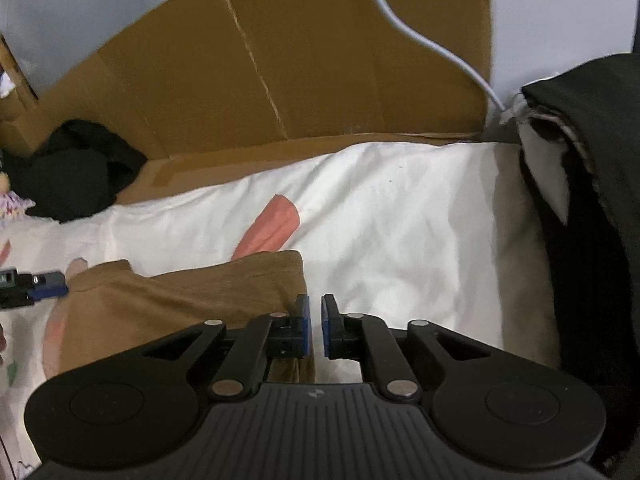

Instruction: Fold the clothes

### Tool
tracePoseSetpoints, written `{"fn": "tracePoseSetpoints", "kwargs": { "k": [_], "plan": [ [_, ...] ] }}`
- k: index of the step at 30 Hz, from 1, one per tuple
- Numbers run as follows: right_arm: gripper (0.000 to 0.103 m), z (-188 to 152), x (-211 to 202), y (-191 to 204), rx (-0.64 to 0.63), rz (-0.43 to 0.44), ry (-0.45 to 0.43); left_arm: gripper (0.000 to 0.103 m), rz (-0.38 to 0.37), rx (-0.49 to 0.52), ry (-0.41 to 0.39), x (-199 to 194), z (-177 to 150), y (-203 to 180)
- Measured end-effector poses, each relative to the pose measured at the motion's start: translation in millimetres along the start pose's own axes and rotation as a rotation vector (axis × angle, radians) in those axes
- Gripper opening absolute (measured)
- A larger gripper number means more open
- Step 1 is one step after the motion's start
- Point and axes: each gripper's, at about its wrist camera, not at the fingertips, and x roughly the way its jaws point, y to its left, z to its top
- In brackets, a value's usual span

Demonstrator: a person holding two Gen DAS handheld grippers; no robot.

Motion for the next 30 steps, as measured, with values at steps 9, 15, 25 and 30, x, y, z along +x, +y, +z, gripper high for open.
{"fn": "tracePoseSetpoints", "kwargs": {
  "k": [9,15,25,30],
  "plan": [
    [0.040,-29,-43,-6,-0.011,0.029,0.022,0.051,-0.063,0.039,0.071,-36,-42,-25],
    [0.040,-65,-68,-12,0.026,0.033,0.065,0.051,-0.095,0.035,0.131,-50,-83,-41],
    [0.040,-120,-95,-24,0.059,-0.008,0.124,0.052,-0.084,0.022,0.181,-65,-142,-54],
    [0.040,-142,-103,-30,0.101,-0.002,0.185,0.054,-0.069,0.017,0.211,-71,-166,-56]
  ]
}}
